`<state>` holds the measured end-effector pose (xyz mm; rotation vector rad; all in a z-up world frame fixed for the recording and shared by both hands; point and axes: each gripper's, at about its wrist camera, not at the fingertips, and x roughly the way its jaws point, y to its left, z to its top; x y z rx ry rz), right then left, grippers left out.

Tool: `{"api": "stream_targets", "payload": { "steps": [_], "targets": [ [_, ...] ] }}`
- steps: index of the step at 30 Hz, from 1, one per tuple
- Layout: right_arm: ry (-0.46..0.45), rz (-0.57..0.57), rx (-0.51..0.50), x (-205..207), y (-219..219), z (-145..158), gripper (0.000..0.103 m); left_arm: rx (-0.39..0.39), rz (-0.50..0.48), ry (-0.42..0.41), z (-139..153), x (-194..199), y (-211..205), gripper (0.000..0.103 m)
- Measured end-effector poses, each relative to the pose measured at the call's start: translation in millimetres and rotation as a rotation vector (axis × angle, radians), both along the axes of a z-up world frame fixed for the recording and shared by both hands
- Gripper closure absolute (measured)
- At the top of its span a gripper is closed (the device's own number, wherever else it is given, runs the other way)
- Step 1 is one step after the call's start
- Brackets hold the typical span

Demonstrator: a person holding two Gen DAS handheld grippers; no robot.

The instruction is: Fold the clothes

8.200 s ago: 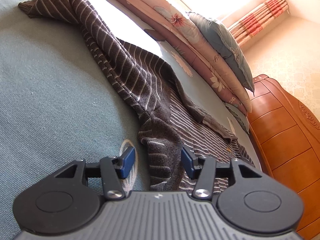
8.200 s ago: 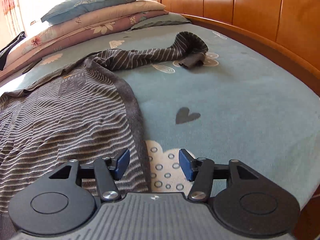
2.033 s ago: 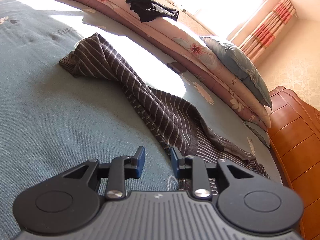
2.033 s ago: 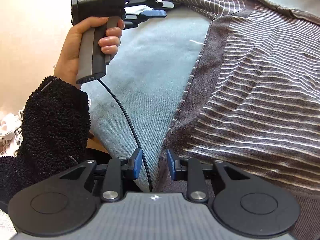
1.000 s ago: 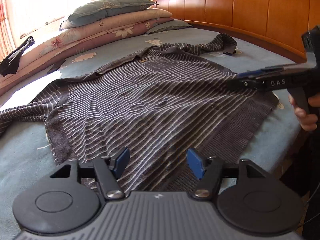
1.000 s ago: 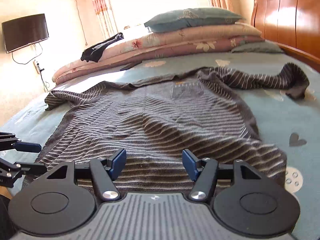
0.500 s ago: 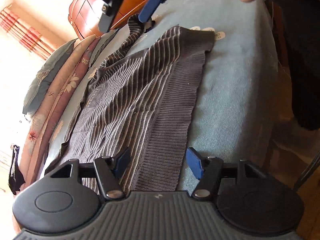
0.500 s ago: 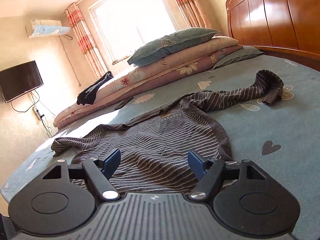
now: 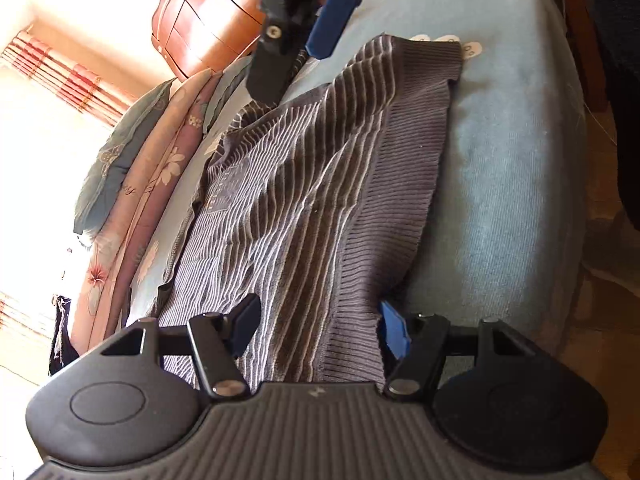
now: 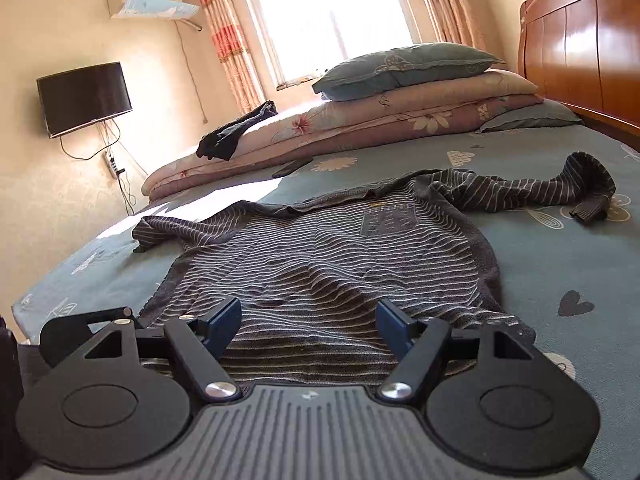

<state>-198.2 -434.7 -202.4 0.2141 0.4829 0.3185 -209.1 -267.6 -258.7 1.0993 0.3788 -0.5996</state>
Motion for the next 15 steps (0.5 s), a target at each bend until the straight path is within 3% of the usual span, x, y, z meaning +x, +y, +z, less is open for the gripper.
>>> {"api": "stream_targets", "payload": {
  "steps": [8,11,13,15],
  "targets": [
    [-0.061,0.381,-0.144,-28,51,-3,0.025,-0.152,0.103,0.041,29,25,21,0.037],
    [-0.027,0.556,-0.181,-35,73,-10,0.025,-0.181,0.136,0.047,33,32,28,0.037],
    [0.022,0.602,-0.218,-33,86,-19,0.026,-0.184,0.145,0.033,33,33,31,0.037],
    [0.077,0.562,-0.242,-23,91,-27,0.026,-0.193,0.144,0.036,33,33,32,0.037]
  ]
}}
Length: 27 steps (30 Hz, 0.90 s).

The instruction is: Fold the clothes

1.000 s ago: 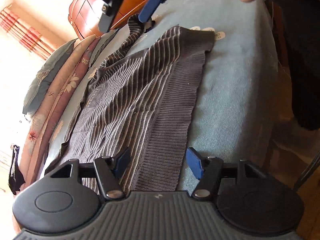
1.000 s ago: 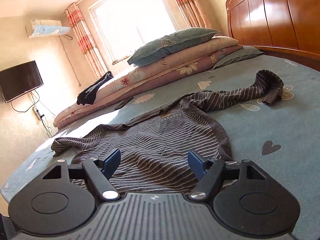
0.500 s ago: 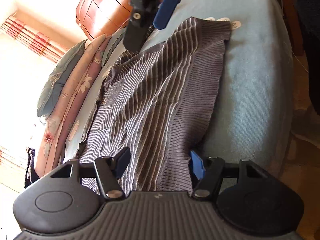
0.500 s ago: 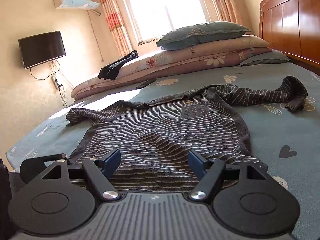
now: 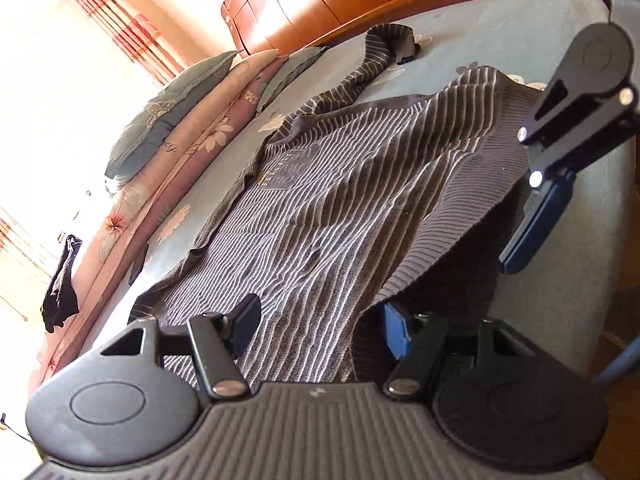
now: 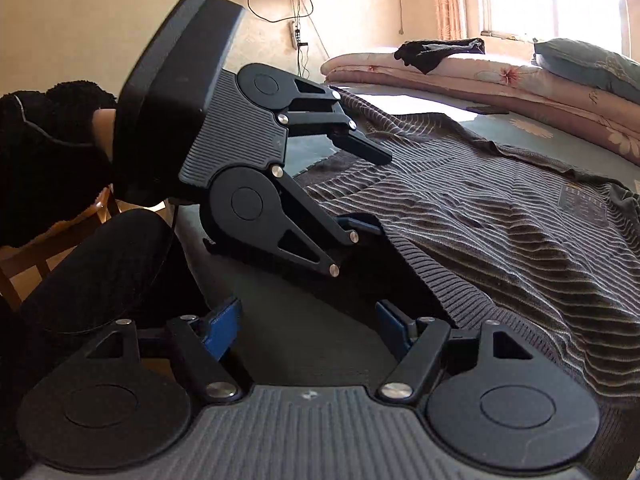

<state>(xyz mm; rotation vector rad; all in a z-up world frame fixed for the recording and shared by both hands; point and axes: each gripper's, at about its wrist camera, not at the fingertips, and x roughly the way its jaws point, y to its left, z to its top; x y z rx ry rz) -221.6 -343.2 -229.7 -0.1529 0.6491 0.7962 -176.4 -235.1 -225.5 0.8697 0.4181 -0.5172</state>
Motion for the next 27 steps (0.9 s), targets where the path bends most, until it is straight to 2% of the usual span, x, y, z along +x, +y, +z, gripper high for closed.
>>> {"api": "stream_targets", "payload": {
  "steps": [3,6,8,11,12,14,15,18,19,21,24,27],
  "targets": [
    [0.061,-0.111,-0.037,21,-1,-11,0.026,-0.015,-0.003,0.01,2,-3,6,0.037],
    [0.064,-0.231,0.003,36,-13,-10,0.028,-0.012,-0.012,0.006,5,-13,14,0.037],
    [0.039,-0.277,0.027,37,-19,-5,0.028,-0.019,-0.038,0.01,9,-24,18,0.038],
    [-0.004,-0.314,0.041,38,-24,3,0.03,-0.017,-0.131,-0.028,12,-52,20,0.039],
    [-0.015,-0.317,0.042,38,-25,6,0.031,-0.006,-0.163,-0.032,11,-59,19,0.039],
    [-0.03,-0.331,0.038,46,-25,9,0.036,0.064,-0.229,-0.006,2,-72,10,0.04],
    [-0.036,-0.339,0.033,52,-24,9,0.042,0.106,-0.253,0.005,-5,-77,4,0.042],
    [-0.031,-0.338,0.024,62,-26,9,0.049,0.181,-0.276,0.065,-29,-76,-12,0.043],
    [-0.03,-0.337,0.029,62,-27,9,0.049,0.167,-0.253,0.073,-34,-70,-16,0.043],
    [-0.039,-0.322,0.028,59,-27,11,0.049,0.092,-0.202,0.125,-29,-53,-17,0.043],
    [-0.063,-0.286,0.006,51,-24,13,0.049,0.016,-0.09,0.226,-18,-24,-11,0.043],
    [-0.088,-0.256,-0.06,45,-18,13,0.049,-0.041,-0.016,0.245,-8,-5,5,0.043]
  ]
}}
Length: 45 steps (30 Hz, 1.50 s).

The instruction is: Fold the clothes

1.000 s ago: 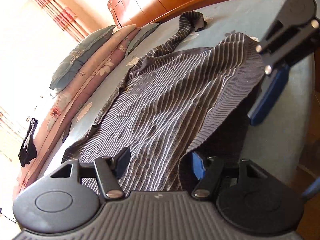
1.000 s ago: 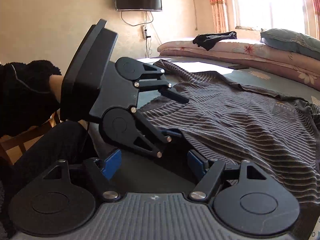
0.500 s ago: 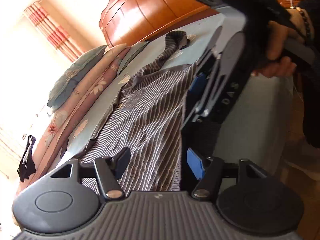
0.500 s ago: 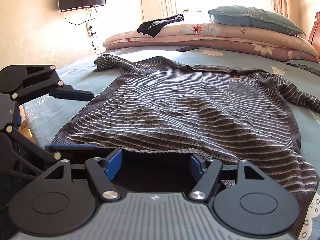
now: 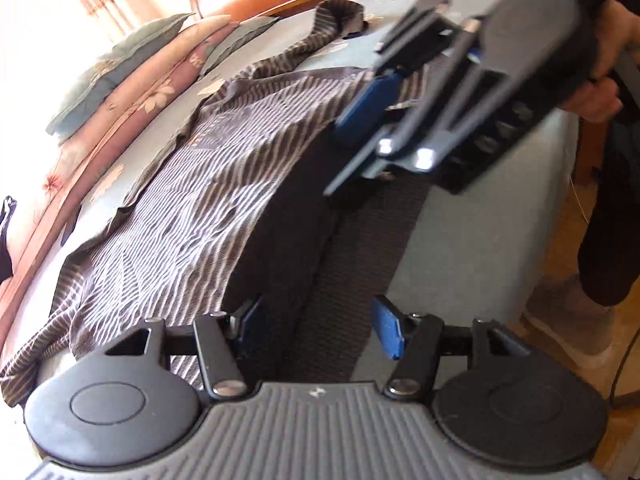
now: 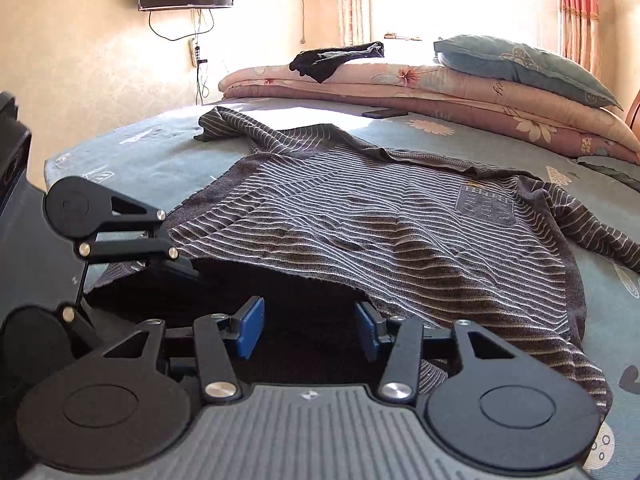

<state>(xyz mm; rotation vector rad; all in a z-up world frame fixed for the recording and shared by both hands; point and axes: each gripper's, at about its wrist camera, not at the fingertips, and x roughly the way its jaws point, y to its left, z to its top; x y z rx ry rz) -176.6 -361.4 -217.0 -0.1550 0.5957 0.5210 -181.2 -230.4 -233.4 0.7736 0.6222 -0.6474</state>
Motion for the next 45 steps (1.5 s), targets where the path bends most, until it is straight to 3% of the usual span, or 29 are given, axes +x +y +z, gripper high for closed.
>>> {"api": "stream_targets", "payload": {
  "steps": [4,10,14,20,25,28,32,35,37,42,45],
  "targets": [
    [-0.005,0.093,-0.154,-6,15,-5,0.049,-0.045,0.059,0.011,7,12,15,0.043],
    [-0.046,0.334,-0.556,-17,46,-30,0.055,0.003,0.044,-0.044,-3,19,21,0.043],
    [-0.09,0.469,-0.747,-29,56,-30,0.056,-0.014,0.037,-0.06,-3,18,26,0.042],
    [-0.222,0.517,-0.916,-35,72,-44,0.057,-0.102,0.041,-0.092,12,9,36,0.043],
    [-0.36,0.558,-1.064,-55,83,-72,0.089,-0.168,-0.034,-0.128,30,-19,45,0.043],
    [-0.357,0.54,-1.051,-54,84,-71,0.098,-0.139,-0.139,-0.124,29,-40,37,0.043],
    [-0.322,0.48,-0.946,-43,78,-52,0.099,-0.085,-0.29,-0.092,18,-59,16,0.041],
    [-0.312,0.448,-0.882,-36,73,-35,0.099,-0.057,-0.31,-0.045,6,-52,-3,0.041],
    [-0.298,0.437,-0.854,-33,70,-27,0.099,-0.047,-0.265,0.029,-3,-34,-13,0.041],
    [-0.287,0.413,-0.817,-32,67,-22,0.099,0.014,-0.153,-0.032,-11,-10,-20,0.041],
    [-0.272,0.411,-0.801,-30,69,-26,0.099,0.068,-0.132,-0.05,-10,-9,-19,0.051]
  ]
}}
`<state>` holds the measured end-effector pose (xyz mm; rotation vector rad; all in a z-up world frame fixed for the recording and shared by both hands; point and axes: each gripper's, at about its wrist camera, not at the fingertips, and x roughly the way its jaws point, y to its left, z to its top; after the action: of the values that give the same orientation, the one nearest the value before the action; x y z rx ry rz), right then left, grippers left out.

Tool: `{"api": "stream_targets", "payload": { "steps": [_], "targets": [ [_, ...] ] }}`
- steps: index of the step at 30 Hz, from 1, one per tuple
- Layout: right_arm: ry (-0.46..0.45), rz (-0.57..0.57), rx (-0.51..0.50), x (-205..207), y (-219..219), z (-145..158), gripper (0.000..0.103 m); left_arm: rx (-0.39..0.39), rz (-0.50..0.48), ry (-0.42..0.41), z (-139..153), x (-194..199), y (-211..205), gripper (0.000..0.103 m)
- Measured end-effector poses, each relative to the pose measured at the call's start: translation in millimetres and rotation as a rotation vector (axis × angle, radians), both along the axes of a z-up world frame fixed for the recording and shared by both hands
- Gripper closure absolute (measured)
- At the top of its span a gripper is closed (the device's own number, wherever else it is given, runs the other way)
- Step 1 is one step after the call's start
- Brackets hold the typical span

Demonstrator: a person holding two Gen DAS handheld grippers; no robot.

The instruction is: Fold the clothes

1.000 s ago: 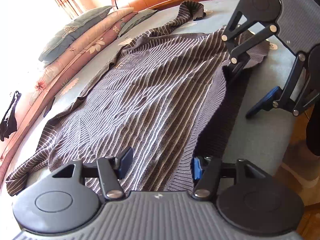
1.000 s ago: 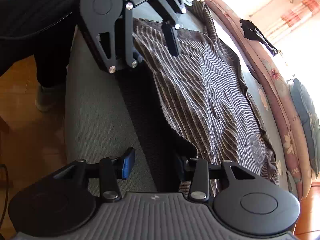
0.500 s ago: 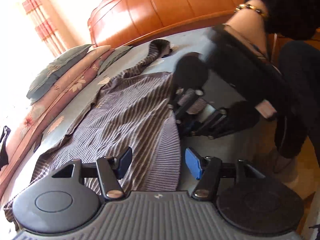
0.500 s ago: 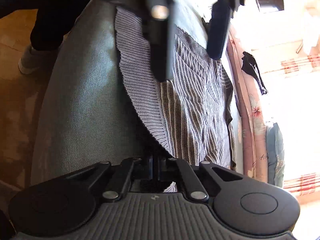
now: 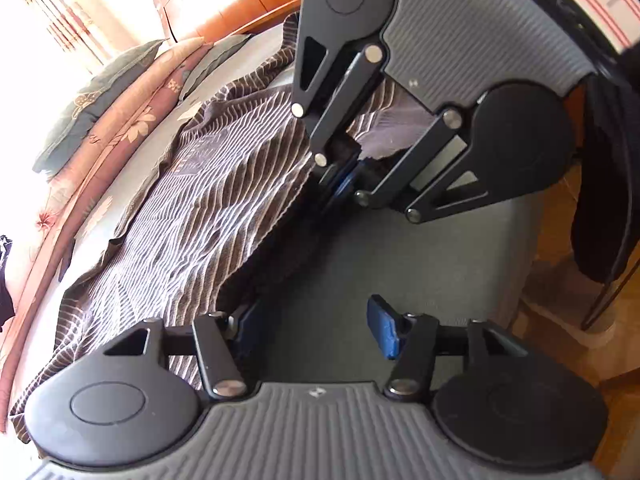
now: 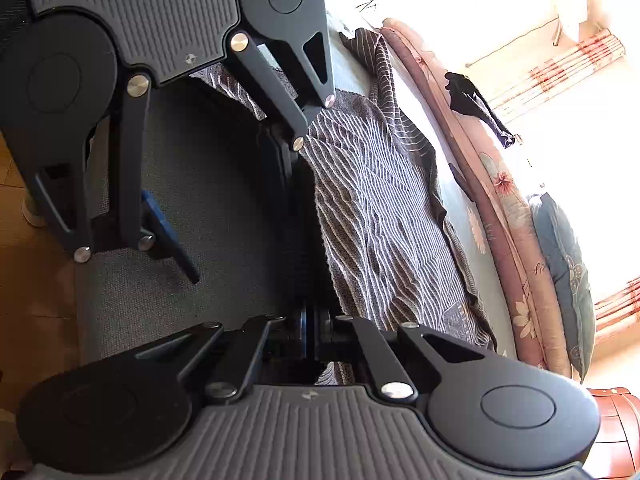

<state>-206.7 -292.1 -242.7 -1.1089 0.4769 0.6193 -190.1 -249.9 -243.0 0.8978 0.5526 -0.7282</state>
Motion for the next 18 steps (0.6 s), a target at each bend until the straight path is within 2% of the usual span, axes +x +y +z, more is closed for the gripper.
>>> {"api": "stream_targets", "payload": {
  "steps": [3,4,6,10,13,15,18],
  "targets": [
    [0.006,-0.009,0.008,1,0,-1,0.099,0.014,-0.086,-0.014,3,-11,4,0.048],
    [0.004,-0.01,0.014,0,-1,-1,0.099,0.032,-0.083,-0.029,0,-10,3,0.048],
    [0.014,-0.016,0.017,0,-1,-1,0.099,0.057,-0.07,-0.053,-3,-8,1,0.054],
    [0.035,-0.009,0.03,-4,-1,2,0.099,-0.027,-0.107,-0.041,7,-12,-2,0.051],
    [0.049,-0.007,0.026,-3,-2,2,0.099,0.014,-0.125,-0.082,1,-12,-11,0.051],
    [0.053,-0.012,0.027,-2,-3,1,0.099,0.036,-0.116,-0.085,-5,-7,-16,0.053],
    [0.067,-0.023,0.052,-1,-5,4,0.102,0.047,-0.116,-0.034,-11,-2,-21,0.057]
  ]
}}
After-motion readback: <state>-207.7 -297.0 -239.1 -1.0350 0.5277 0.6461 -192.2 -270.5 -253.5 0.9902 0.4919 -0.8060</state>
